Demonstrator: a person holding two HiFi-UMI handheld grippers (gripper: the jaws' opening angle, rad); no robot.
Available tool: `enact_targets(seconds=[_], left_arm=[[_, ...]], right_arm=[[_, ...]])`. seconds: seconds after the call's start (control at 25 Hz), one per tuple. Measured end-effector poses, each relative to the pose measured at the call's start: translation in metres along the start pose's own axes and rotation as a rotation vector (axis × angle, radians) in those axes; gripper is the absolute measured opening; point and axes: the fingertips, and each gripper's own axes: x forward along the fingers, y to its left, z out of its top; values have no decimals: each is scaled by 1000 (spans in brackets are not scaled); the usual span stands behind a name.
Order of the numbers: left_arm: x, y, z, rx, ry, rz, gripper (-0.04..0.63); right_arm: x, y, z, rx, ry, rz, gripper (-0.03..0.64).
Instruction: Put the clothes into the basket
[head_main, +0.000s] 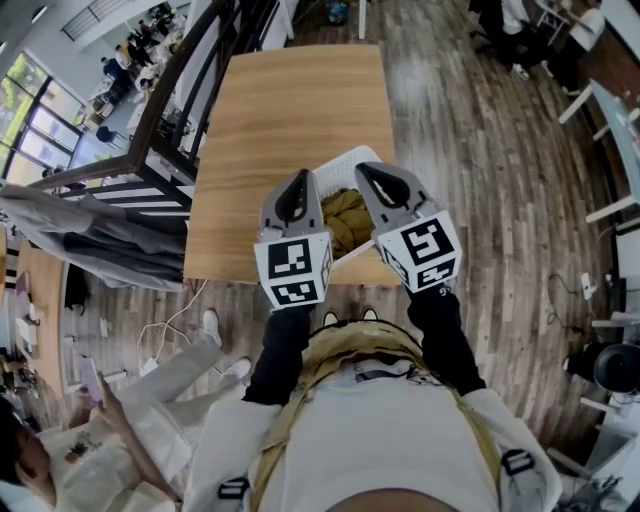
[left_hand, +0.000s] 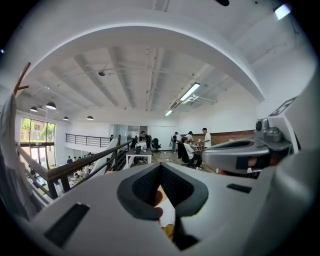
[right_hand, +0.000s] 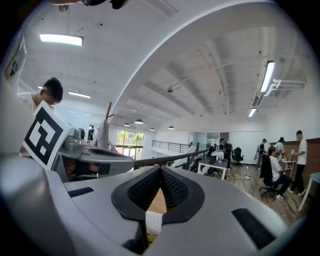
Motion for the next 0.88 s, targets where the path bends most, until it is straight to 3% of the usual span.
enact_targets(seconds=[0.36,0.88], left_arm=[[9,0,26,11,-72,3,0],[20,-2,45,23,-124,-32,0]], right_arm=[[0,-19,30,40,-120,-85,23],[5,-36,49,41,-190,-102,21]])
